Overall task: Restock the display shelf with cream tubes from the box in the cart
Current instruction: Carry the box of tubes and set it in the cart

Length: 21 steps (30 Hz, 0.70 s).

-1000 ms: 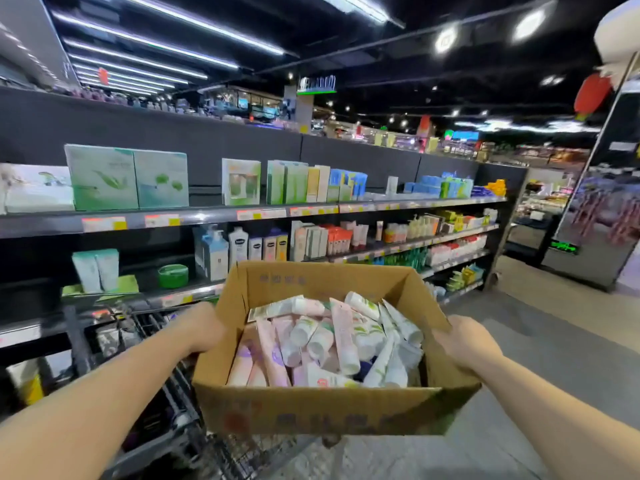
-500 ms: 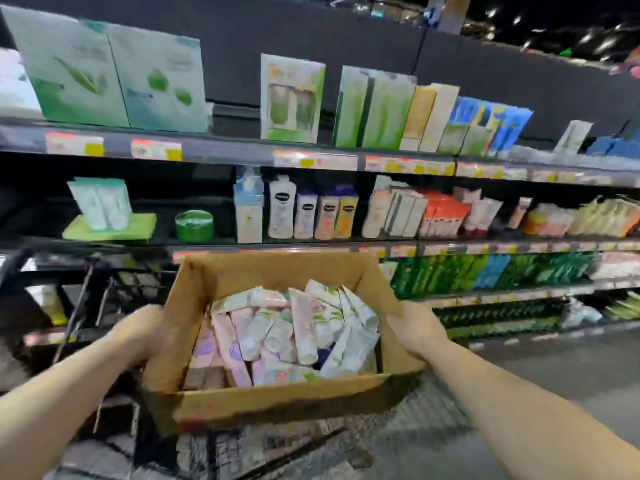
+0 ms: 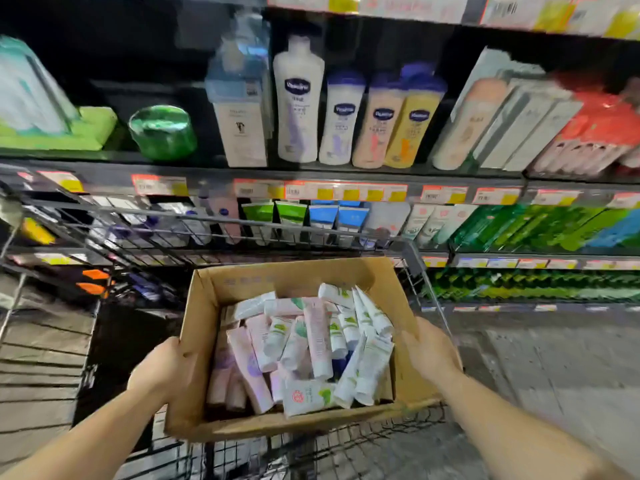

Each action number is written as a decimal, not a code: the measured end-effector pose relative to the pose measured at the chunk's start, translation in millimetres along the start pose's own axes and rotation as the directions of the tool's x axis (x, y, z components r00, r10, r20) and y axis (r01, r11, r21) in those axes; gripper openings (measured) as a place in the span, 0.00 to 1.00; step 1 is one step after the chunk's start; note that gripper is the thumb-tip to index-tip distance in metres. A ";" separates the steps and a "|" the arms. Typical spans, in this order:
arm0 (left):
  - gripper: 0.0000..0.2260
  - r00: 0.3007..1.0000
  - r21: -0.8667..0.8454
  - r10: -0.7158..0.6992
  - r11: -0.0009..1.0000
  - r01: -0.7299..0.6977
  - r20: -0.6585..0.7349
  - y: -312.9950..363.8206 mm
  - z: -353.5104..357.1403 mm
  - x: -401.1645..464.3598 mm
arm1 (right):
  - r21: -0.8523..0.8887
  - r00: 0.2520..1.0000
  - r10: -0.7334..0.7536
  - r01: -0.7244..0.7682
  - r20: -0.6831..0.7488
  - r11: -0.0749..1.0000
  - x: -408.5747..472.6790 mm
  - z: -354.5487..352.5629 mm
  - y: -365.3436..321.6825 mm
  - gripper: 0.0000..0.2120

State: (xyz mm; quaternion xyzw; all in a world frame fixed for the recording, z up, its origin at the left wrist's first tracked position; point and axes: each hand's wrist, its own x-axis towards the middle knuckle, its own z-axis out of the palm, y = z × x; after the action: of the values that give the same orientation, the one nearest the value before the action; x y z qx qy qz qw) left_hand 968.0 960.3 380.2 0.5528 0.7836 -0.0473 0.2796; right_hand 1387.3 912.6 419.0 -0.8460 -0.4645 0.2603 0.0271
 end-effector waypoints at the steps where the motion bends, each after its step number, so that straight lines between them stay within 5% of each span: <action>1: 0.11 1.000 0.002 -0.004 1.000 0.003 0.024 5.1 10.2 1.6 | -0.002 1.000 0.025 -0.025 0.015 1.000 6.9 7.2 5.4 0.12; 16: 0.19 0.935 -0.089 -0.252 0.955 0.281 0.251 -20.4 153.7 48.4 | 0.088 0.973 0.219 -0.225 0.078 0.970 41.0 93.6 47.6 0.16; 19: 0.17 0.897 0.003 -0.177 0.981 0.192 0.405 -28.0 156.2 59.9 | 0.142 0.950 0.294 -0.307 0.104 0.941 39.2 94.7 43.6 0.20; 21: 0.16 0.933 -0.229 -0.194 0.936 0.269 0.302 1.8 122.0 45.6 | 0.195 0.940 0.338 -0.341 0.050 0.920 35.3 92.2 30.8 0.24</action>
State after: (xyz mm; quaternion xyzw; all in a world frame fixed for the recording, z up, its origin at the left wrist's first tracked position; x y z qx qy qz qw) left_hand 1006.1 952.5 255.9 0.4011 0.7965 -0.0507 0.4497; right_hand 1383.4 905.3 315.9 -0.9045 -0.2824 0.3133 0.0632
